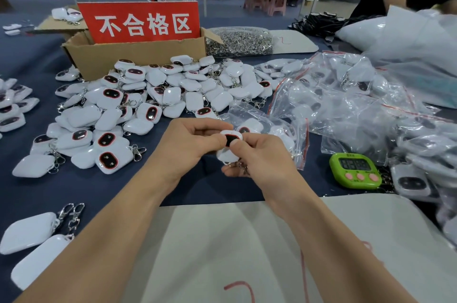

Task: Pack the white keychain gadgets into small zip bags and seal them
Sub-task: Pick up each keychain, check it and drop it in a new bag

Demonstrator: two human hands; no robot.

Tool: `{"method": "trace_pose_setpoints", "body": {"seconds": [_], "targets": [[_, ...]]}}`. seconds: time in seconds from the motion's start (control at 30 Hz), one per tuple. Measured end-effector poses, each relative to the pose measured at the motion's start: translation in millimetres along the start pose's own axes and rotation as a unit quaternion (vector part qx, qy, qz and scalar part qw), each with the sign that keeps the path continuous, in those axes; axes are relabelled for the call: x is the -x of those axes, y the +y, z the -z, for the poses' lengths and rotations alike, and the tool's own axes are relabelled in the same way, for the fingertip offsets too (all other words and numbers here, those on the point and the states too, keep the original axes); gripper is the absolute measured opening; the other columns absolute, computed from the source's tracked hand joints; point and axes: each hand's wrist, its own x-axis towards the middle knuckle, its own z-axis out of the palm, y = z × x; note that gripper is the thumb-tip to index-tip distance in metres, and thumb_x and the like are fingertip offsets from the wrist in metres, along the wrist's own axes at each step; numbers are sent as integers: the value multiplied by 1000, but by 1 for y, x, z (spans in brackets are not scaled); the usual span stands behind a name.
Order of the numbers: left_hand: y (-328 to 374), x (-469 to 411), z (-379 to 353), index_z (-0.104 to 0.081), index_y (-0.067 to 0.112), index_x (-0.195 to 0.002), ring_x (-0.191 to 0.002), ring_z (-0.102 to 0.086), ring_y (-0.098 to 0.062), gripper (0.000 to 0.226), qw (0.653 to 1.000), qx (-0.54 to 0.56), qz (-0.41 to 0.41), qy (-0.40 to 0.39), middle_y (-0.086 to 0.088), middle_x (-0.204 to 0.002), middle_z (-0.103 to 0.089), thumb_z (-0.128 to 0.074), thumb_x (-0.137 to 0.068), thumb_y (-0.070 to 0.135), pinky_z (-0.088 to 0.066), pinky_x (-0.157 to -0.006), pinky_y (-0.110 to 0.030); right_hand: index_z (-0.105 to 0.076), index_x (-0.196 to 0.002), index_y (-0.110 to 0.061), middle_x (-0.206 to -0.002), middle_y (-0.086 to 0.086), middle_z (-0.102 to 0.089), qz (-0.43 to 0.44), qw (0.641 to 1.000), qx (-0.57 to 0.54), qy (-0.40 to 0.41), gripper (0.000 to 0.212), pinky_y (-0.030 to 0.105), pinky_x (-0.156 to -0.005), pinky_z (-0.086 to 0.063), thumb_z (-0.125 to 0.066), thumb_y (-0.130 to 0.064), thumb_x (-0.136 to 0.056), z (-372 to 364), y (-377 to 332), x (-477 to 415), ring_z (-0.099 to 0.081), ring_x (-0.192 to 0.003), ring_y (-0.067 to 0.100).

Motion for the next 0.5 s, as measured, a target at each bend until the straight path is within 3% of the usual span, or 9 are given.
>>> {"method": "trace_pose_setpoints", "body": {"seconds": [0.17,0.3,0.5], "targets": [[1,-1,-4,-83,18,-91,-88,-76,-21,20,999,-6,15,49,-7,-89,-80,-84,-77,4,-59,-94,-37,-78,-89,-22,-78,-4,-77,10,1000,15,-17,30,45,-92,-62,-57,-2,-96,-1,1,0,-73,-64,15],[2,0,-6,-83,20,-88,-93,-75,-32,34,996,29,21,80,-16,-92,-78,-91,-56,16,-59,-97,-42,-77,-89,-22,-72,-7,-75,10,999,20,-30,26,40,-90,-63,-62,-2,-96,0,1,1,-73,-65,12],[3,2,-4,-83,14,-91,-89,-73,-23,31,999,27,18,26,-13,-93,-79,-89,-61,14,-58,-96,-38,-75,-91,-21,-72,-3,-76,19,999,25,-22,22,43,-88,-63,-66,-2,-88,0,0,2,-74,-64,15]]}}
